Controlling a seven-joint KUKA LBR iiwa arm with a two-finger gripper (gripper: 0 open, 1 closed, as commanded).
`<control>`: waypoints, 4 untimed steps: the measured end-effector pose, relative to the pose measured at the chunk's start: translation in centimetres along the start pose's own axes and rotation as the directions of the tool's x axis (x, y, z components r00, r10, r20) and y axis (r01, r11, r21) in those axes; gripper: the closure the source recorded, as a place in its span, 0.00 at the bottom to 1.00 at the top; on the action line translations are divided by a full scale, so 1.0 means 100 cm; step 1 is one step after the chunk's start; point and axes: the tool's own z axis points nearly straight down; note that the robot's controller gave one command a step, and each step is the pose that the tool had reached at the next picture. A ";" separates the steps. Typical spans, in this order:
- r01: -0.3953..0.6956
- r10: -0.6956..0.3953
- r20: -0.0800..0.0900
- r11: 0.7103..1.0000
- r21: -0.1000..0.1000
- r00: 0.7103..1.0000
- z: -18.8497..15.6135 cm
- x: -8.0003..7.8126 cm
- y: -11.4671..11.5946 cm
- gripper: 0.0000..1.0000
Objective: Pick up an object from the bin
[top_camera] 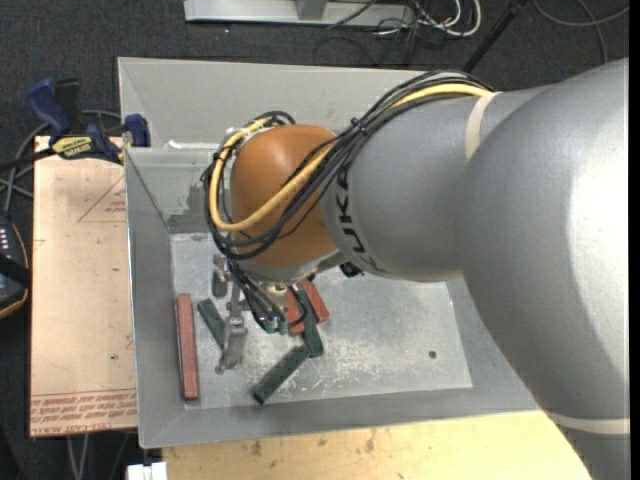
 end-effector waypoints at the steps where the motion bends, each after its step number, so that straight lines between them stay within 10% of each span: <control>1: -0.083 0.083 0.000 0.997 0.005 0.997 0.069 -0.053 -0.067 0.00; 2: 0.232 -0.232 0.005 0.973 0.002 0.973 0.079 0.011 -0.125 0.00; 4: 0.080 -0.080 0.011 0.997 0.002 0.997 0.024 -0.094 -0.220 0.00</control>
Offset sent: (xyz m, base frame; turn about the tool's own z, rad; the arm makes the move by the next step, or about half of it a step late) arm 0.0519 -0.0618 -0.0649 0.0749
